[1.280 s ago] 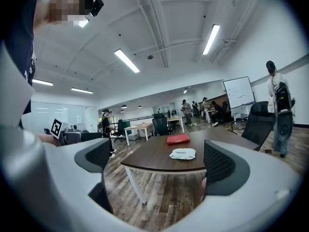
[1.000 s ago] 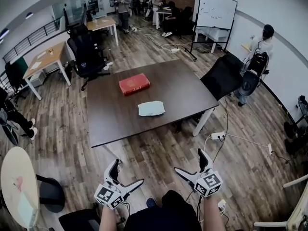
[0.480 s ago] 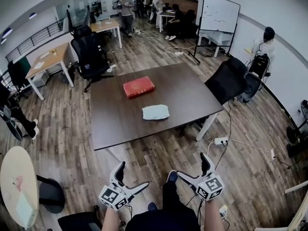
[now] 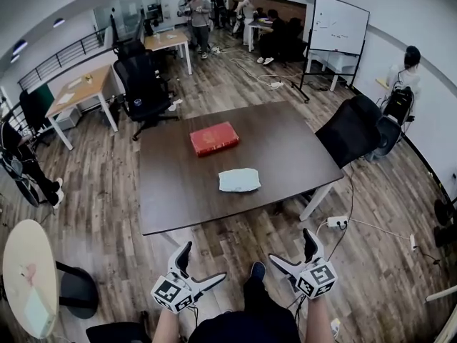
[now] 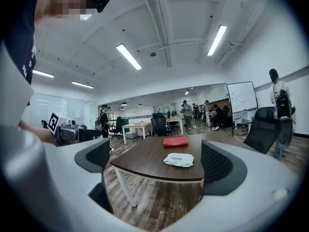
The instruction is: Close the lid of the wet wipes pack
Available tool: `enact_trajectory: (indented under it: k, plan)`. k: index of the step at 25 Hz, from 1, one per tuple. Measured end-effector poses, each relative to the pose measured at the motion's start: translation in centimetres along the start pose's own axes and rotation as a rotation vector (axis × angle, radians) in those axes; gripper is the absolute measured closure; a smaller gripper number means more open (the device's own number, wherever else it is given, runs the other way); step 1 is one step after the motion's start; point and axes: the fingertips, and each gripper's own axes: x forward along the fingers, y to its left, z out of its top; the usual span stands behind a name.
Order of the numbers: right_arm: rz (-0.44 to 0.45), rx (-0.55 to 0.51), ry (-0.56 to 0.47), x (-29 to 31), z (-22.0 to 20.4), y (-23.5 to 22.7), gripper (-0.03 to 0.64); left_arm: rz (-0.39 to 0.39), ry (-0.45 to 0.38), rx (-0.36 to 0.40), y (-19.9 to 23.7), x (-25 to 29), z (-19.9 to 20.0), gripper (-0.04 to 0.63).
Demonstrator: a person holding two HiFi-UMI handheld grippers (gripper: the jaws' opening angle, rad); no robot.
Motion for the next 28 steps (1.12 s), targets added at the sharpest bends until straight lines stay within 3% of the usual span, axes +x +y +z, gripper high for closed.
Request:
enact_trajectory:
  k: [10, 18, 28]
  plan:
    - [0.067, 0.008, -0.003, 8.3, 2.0, -6.3, 0.017, 0.035, -0.025, -0.005, 6.7, 7.2, 2.9, 0.011]
    - [0.123, 0.025, 0.017, 13.9, 3.5, -11.8, 0.017, 0.074, 0.032, -0.001, 11.1, 13.9, 3.2, 0.011]
    - [0.236, 0.06, 0.052, 20.6, 3.4, -18.5, 0.018, 0.119, 0.026, 0.006, 15.3, 24.0, 5.2, 0.011]
